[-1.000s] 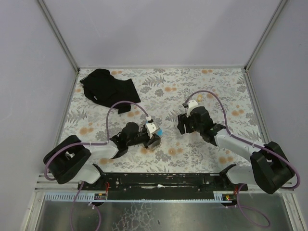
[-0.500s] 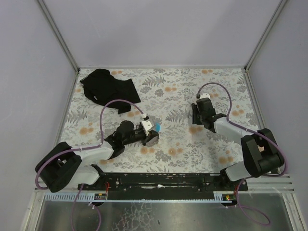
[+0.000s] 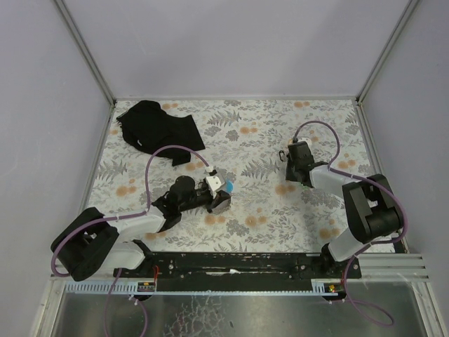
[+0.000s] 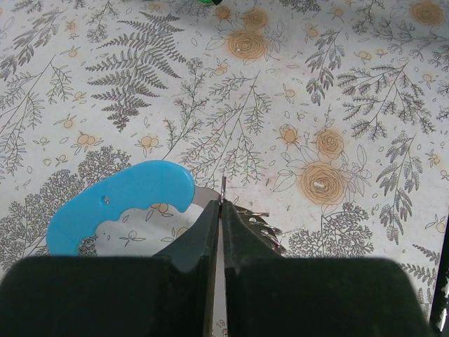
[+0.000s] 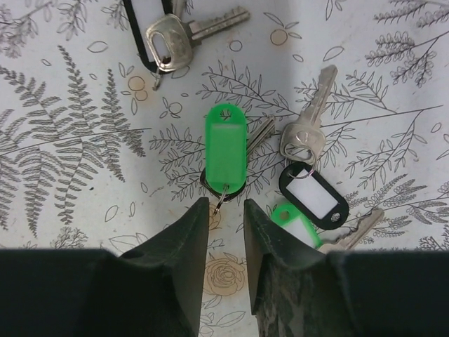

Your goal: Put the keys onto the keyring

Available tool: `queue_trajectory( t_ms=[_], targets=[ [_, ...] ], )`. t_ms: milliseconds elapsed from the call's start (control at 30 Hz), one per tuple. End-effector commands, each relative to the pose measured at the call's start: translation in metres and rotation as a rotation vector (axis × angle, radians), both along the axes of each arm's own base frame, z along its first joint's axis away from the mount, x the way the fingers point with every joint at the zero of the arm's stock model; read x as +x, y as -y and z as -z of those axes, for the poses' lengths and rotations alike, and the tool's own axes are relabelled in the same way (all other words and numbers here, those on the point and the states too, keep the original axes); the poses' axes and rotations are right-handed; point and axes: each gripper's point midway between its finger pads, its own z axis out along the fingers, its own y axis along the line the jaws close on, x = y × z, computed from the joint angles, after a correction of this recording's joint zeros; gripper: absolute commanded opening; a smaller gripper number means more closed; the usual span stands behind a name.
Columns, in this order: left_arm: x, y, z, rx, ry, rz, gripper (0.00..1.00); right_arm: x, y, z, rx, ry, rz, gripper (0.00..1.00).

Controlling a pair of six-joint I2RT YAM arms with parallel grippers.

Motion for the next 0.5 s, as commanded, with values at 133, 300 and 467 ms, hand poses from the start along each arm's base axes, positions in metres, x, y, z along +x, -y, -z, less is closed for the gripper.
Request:
queue_trajectory(
  t_ms=[133,300,467],
  targets=[
    [0.003,0.004,-0.007,-0.009,0.028,0.021,0.00,0.021,-0.006,-0.007,0.035,0.038,0.028,0.22],
    [0.003,0.004,-0.008,-0.009,0.027,0.023,0.00,0.015,-0.010,-0.008,0.060,0.021,0.014,0.08],
    [0.001,0.004,-0.010,-0.012,0.028,0.029,0.00,0.001,-0.021,-0.006,0.135,-0.016,-0.005,0.02]
  ],
)
